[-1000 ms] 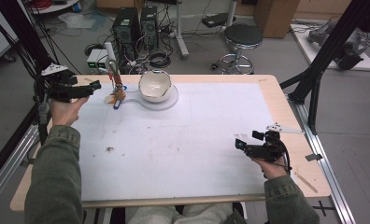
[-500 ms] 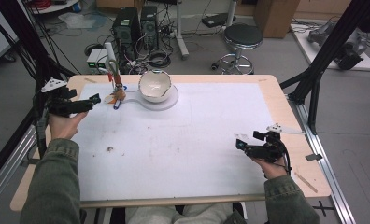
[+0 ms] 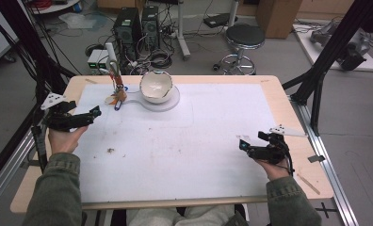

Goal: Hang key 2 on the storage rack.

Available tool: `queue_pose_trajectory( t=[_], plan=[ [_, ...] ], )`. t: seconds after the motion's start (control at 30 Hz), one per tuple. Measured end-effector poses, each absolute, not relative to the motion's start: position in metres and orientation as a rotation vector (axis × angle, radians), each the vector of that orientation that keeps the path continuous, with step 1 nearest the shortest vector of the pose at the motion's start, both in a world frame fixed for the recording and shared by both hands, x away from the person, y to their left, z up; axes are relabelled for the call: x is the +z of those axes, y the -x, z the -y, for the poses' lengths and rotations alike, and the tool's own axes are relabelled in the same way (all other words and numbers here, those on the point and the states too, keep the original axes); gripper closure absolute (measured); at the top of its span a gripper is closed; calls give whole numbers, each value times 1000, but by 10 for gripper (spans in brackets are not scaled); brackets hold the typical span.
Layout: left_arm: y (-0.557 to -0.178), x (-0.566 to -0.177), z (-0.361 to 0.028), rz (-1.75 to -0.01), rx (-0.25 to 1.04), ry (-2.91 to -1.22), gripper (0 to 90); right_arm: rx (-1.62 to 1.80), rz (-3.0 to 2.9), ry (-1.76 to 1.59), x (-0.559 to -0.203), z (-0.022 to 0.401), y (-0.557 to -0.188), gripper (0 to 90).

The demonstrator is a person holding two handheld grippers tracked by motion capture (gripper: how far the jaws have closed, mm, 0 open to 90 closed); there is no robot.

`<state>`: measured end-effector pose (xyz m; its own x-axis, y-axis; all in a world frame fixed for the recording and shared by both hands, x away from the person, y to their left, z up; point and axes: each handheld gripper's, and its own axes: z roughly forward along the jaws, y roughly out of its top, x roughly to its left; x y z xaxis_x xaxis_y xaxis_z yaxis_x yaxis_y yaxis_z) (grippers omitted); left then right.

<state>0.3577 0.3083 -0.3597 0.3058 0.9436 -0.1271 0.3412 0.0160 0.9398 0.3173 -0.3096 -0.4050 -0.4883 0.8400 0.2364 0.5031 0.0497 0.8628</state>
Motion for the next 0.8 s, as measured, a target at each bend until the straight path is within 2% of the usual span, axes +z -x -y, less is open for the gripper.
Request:
queue_pose_trajectory(
  t=[0.57,0.8],
  plan=[
    [-313,-391,-311,-1256,764,-1438,16,1421,-1929,-1335,-406,315,-314,5],
    [-302,-397,-310,-1258,815,-1458,17,1424,-1883,-1319,-406,318,-313,5]
  ],
)
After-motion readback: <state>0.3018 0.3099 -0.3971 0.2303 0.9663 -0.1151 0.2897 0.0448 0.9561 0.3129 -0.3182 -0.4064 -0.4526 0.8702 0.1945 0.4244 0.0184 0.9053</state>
